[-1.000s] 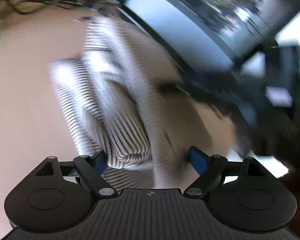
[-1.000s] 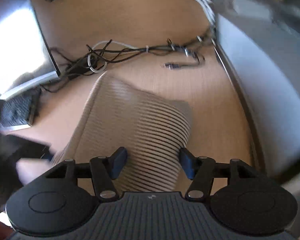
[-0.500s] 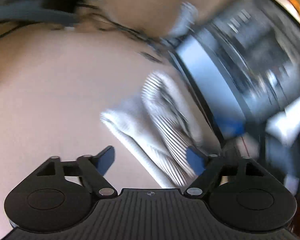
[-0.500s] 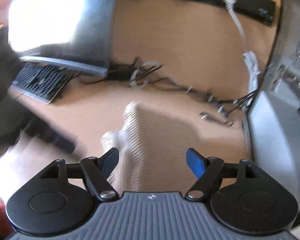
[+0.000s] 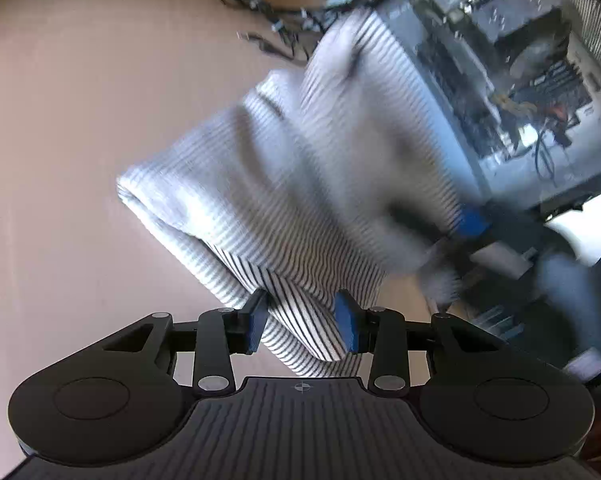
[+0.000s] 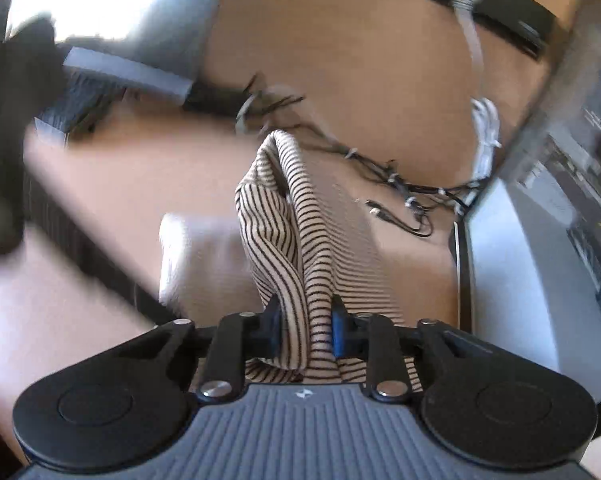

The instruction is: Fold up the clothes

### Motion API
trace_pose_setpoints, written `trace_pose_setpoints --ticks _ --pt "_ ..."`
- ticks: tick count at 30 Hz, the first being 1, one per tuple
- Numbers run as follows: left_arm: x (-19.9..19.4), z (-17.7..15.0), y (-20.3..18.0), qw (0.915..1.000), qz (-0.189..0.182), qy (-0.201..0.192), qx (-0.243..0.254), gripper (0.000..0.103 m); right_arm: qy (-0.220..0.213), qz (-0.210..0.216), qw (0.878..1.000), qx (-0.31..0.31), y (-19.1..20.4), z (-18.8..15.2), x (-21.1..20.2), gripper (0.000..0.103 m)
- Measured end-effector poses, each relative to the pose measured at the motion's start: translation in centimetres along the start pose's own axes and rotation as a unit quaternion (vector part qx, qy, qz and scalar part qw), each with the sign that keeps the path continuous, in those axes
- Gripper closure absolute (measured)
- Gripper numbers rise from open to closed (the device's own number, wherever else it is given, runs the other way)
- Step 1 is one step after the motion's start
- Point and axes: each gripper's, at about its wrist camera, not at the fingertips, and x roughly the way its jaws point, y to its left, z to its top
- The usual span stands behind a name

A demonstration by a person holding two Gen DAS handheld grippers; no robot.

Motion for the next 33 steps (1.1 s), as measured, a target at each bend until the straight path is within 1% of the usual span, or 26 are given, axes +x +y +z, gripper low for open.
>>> trace_pose_setpoints --ticks 2,3,4,6,7,9,11,14,15,17,20,22,23,24,26,27,29,30,31,32,33 --pt "0.7 -0.2 0.0 1.0000 -0.006 0.008 -0.001 0.063 -0.011 0.051 0.996 0.076 -1.7 1.3 -1.6 0.083" --pt "0.9 -0.2 0.1 0.9999 -0.009 0.010 -0.002 0.063 -0.016 0.077 0.991 0.111 -2.4 1.9 -2.4 0.084" --pt "0.9 -0.3 0.2 0.9999 -0.011 0.010 -0.003 0.063 -0.016 0.098 0.987 0.129 -2.6 2.2 -2.7 0.084" --pt "0.8 -0.4 0.4 0.9999 -0.013 0.008 -0.005 0.063 -0.007 0.133 0.982 0.137 -1.8 2.0 -2.8 0.084" --pt "0.1 -0.3 0.5 0.9999 -0.010 0.001 -0.004 0.063 0.001 0.143 0.981 0.133 -1.3 1.8 -2.7 0.084" --pt "-1.1 -0.2 0.6 0.9999 -0.003 -0.014 -0.003 0.064 0.019 0.136 0.985 0.107 0.1 0.9 -1.6 0.084" --pt "-2.4 0.0 0.8 0.9996 0.004 -0.028 -0.001 0.064 0.033 0.129 0.986 0.098 0.5 0.3 -0.7 0.083" --pt "-4.4 0.1 1.1 0.9987 0.014 -0.050 0.001 0.063 0.043 0.121 0.989 0.075 1.0 -0.3 0.1 0.083" --pt "-5.0 0.2 1.1 0.9982 0.017 -0.057 0.002 0.059 0.043 0.116 0.991 0.056 1.3 -0.4 0.3 0.083" --pt "-6.3 0.3 1.3 0.9972 0.024 -0.071 0.003 0.054 0.045 0.100 0.994 0.009 2.7 -1.0 0.6 0.083" --pt "-8.2 0.5 1.5 0.9951 0.034 -0.093 0.005 0.054 0.056 0.085 0.993 -0.060 5.3 -2.3 1.5 0.079" --pt "-9.5 0.6 1.7 0.9934 0.041 -0.107 0.007 0.054 0.056 0.077 0.990 -0.101 7.1 -3.3 2.1 0.072" --pt "-10.4 0.9 1.6 0.9920 0.039 -0.120 0.009 0.054 0.054 0.072 0.989 -0.116 7.9 -3.6 2.3 0.068" --pt "-11.5 1.4 1.2 0.9895 0.030 -0.141 0.013 0.054 0.052 0.067 0.988 -0.129 8.6 -3.7 2.6 0.064" --pt "-12.7 2.7 -0.2 0.9845 0.000 -0.174 0.022 0.053 0.051 0.059 0.986 -0.150 9.2 -3.8 2.8 0.062" --pt "-12.6 3.3 -0.7 0.9833 -0.020 -0.179 0.025 0.052 0.051 0.058 0.985 -0.156 9.4 -3.8 2.8 0.061" --pt "-11.0 4.3 -1.7 0.9839 -0.056 -0.166 0.033 0.050 0.051 0.059 0.984 -0.160 9.5 -3.9 2.7 0.059" --pt "-9.9 4.7 -2.1 0.9849 -0.067 -0.155 0.038 0.050 0.051 0.059 0.984 -0.161 9.5 -3.8 2.5 0.057" --pt "-8.5 5.0 -2.2 0.9874 -0.061 -0.140 0.042 0.050 0.050 0.061 0.984 -0.162 9.5 -3.8 2.3 0.056" --pt "-6.9 5.2 -1.9 0.9908 -0.045 -0.121 0.041 0.050 0.050 0.062 0.984 -0.162 9.5 -3.7 2.1 0.056" --pt "-5.7 5.1 -1.5 0.9928 -0.035 -0.107 0.040 0.053 0.049 0.068 0.984 -0.156 9.2 -3.5 1.7 0.056"
